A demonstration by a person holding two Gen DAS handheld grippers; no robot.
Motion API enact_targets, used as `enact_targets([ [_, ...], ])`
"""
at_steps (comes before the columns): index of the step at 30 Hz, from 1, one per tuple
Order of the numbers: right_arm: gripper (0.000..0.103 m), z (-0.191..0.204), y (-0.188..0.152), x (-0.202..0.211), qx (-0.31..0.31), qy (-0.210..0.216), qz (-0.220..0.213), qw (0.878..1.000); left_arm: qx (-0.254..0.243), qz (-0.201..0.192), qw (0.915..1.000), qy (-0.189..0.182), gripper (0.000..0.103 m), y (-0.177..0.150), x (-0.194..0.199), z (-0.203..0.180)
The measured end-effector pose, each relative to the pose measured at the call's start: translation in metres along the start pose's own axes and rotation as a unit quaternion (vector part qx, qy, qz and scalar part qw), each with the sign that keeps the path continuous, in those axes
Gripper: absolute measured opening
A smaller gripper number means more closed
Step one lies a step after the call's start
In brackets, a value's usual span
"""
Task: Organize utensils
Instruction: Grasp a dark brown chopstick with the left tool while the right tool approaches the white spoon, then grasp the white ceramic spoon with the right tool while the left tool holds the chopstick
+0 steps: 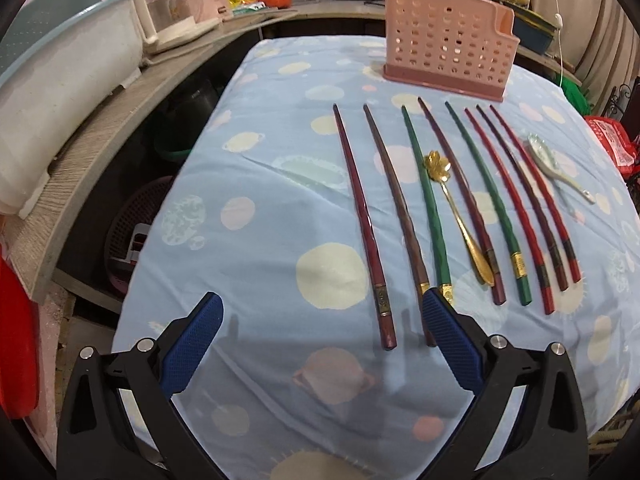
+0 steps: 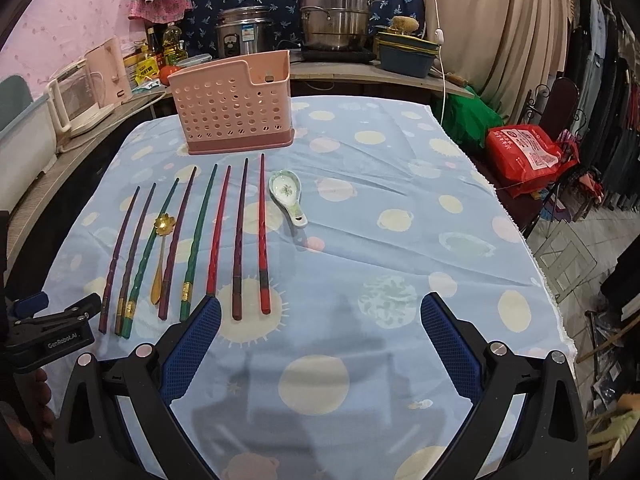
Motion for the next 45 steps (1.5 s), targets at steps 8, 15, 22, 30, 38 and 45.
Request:
enact_targets([
  [8,0.096,0.003,-0.003,-0.019,0.000,-0.002,0.018,1.000,0.002,0.020,0.9994,-0.027,0.080,-0.008,-0.023,-0.004],
  [15,0.096,0.005,-0.002,-0.027,0.004,-0.004,0.022,1.000,-0.006,0.013,0.9985,-0.053,0.057,-0.006,-0.019,-0.012],
  [22,0.093,0.006,0.015,-0.036,-0.009,0.011,0.018,1.000,0.009,0.008,0.9944,-0.105,0.009,-0.003,-0.016,-0.015],
  [30,0.058,0.012,0.057,-0.071,-0.024,0.035,0.016,0.999,0.003,0.012,0.9944,-0.105,0.008,-0.003,-0.017,-0.019],
  [38,0.025,0.018,0.064,-0.120,-0.059,0.077,0.068,0.993,0.002,0.016,0.9944,-0.105,0.008,-0.003,-0.018,-0.019],
  [45,0.010,0.024,0.050,-0.137,-0.061,0.097,0.096,0.989,-0.003,0.018,0.9949,-0.099,0.008,0.000,-0.021,-0.020],
])
Point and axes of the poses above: each gripper's, at about its wrist camera, not at the fingertips, and x roughly against the way its jaws point, z to its left, y to its top, the point moved 9 cm from there along -x, roughly the way its jaws point, and after that the axes turned 11 degrees about -x, right-handed, at the moved point
